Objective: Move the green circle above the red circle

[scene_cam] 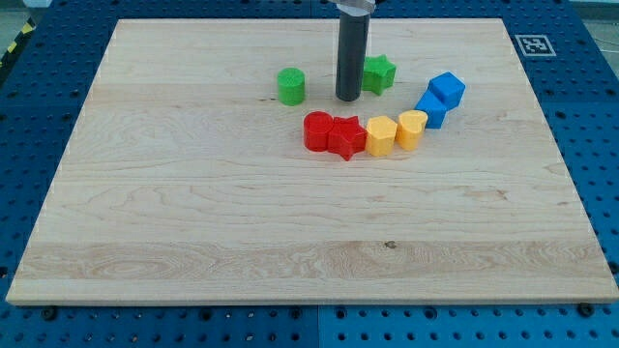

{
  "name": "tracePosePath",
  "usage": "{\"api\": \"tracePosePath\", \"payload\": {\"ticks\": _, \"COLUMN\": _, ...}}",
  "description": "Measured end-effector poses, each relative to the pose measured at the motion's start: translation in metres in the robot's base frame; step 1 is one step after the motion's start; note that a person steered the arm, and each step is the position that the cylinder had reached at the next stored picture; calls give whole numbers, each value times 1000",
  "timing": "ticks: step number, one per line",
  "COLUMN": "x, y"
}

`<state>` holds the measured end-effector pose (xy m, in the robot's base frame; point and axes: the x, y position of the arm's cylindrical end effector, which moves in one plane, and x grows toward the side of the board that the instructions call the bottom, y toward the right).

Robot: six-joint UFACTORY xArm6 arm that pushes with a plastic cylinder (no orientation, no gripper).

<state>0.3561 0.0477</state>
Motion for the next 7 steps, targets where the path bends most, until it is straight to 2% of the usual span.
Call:
{"api": "tracePosePath", "payload": {"ticks": 2, "x": -4, "y": -44}}
{"api": "tracePosePath", "payload": {"ticks": 4, "x": -31, "y": -51}}
{"api": "tracePosePath", "payload": {"ticks": 6, "x": -55, "y": -136}}
{"api": "tracePosePath", "payload": {"ticks": 7, "x": -55, "y": -157}}
